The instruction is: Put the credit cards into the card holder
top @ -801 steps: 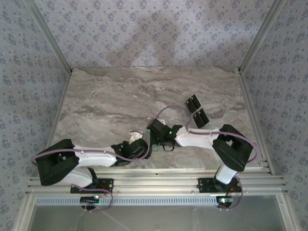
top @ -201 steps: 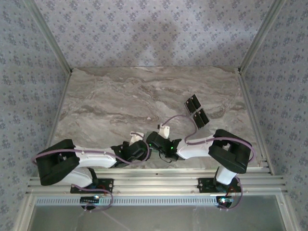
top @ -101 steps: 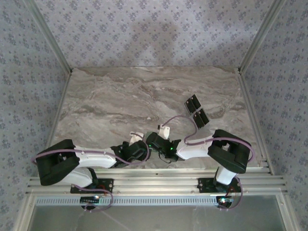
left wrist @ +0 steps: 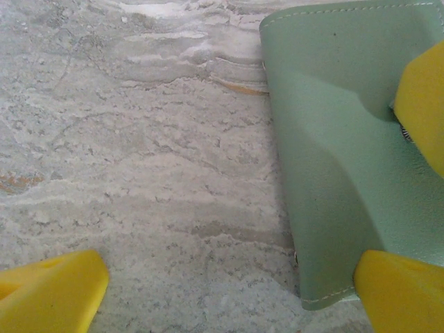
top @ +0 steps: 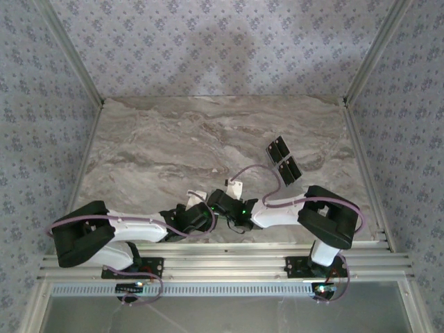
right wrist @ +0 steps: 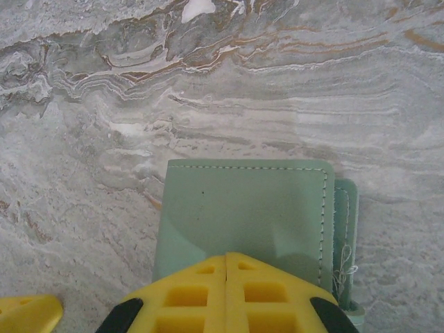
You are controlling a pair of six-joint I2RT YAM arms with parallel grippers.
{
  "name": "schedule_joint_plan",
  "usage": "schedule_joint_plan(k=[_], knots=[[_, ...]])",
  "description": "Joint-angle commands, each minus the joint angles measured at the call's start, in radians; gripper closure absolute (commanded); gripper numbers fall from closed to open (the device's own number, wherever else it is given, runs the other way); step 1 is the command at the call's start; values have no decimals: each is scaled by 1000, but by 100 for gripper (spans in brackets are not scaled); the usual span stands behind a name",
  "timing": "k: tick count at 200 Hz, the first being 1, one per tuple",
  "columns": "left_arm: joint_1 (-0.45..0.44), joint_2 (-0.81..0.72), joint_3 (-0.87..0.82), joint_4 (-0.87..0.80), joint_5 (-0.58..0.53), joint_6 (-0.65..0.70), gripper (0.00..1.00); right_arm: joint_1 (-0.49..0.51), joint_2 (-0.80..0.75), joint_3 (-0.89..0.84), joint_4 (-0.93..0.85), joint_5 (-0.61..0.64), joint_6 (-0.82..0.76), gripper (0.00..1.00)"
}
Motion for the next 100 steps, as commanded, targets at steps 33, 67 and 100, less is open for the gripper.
schedule_joint_plan(k=[33, 67, 100], knots=[[30, 72, -8, -41, 104, -114, 3, 116, 234, -76, -257, -343, -71, 100], [29, 73, -1, -49, 103, -113, 3, 93, 189, -65, -256, -336, -97, 100], [29, 69, -4, -36, 106, -107, 3, 56, 139, -20, -258, -329, -160, 100]])
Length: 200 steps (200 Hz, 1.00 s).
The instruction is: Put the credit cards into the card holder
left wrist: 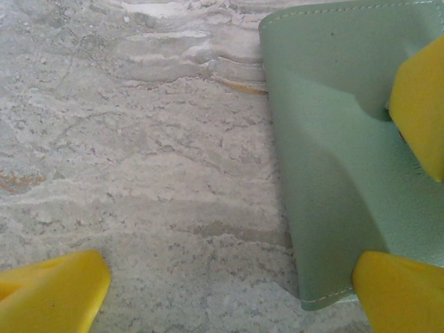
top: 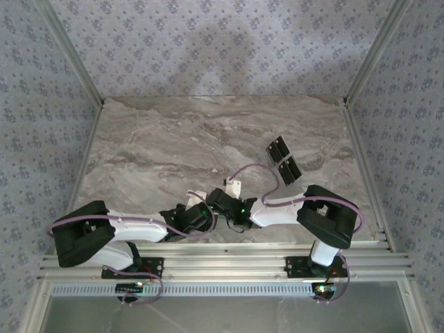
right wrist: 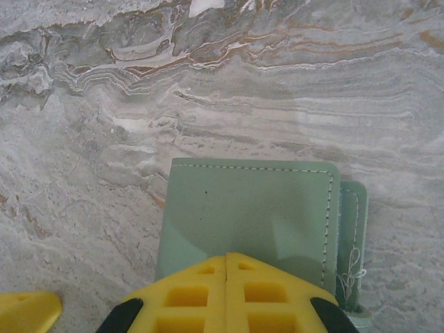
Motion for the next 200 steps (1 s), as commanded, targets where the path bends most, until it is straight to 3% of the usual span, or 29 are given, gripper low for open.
schedule_joint_plan(k=[1, 99, 200], knots=[[29, 67, -4, -31, 109, -106, 3, 62, 129, -47, -236, -311, -124, 100], [18, -33, -23, -18, 120, -86, 4, -127, -5, 135, -297, -347, -304, 100], [21, -240, -46, -67, 66, -95, 3, -221, -115, 85, -288, -379, -344, 100]])
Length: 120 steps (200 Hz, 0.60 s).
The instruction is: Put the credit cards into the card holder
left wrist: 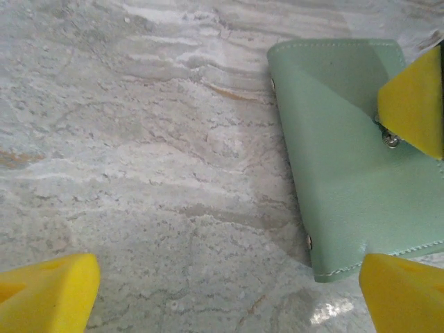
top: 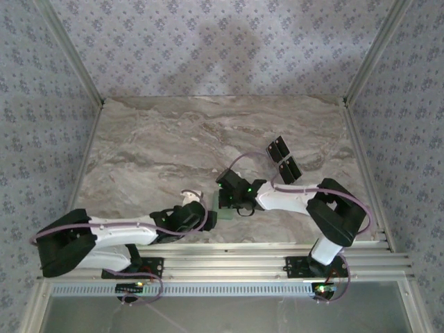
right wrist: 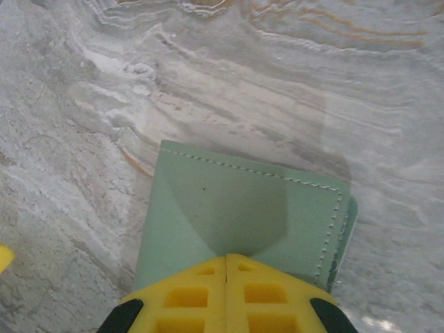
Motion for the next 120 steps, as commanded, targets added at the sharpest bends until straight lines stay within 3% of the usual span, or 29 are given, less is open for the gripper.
schedule_joint_plan(k=[1, 60, 120], knots=[[7, -55, -3, -47, -15, -18, 3, -22, -40, -13, -38, -24, -39, 100], [83, -73, 62, -145, -23, -35, 3, -104, -87, -18, -22, -99, -130, 100], [238, 59, 195, -124, 145, 82, 2, -156, -121, -22, -75, -146, -161, 100]])
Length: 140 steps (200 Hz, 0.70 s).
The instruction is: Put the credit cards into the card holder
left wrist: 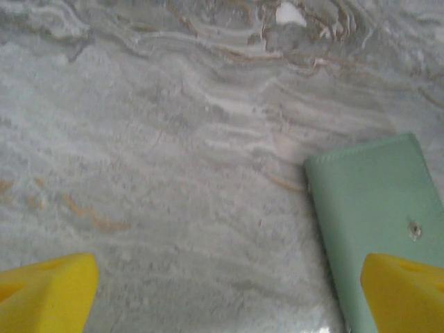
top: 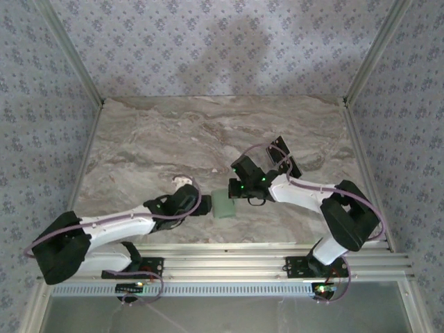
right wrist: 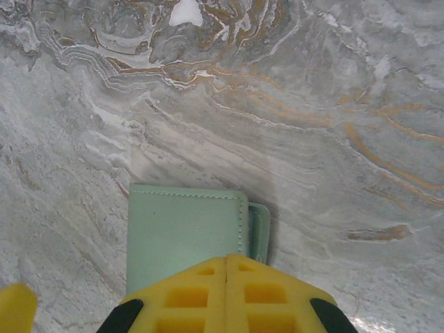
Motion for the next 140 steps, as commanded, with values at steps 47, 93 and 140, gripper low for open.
schedule_joint_plan(k=[47, 93, 140], knots=[[83, 170, 130, 40, 179, 139, 2, -15, -57, -30, -85, 3, -29, 100], [89, 237, 145, 47, 177, 162, 3, -19, -59, -35, -103, 15, -30, 100], [90, 302, 166, 68, 175, 196, 3, -20, -60, -23, -132, 28, -63, 92]])
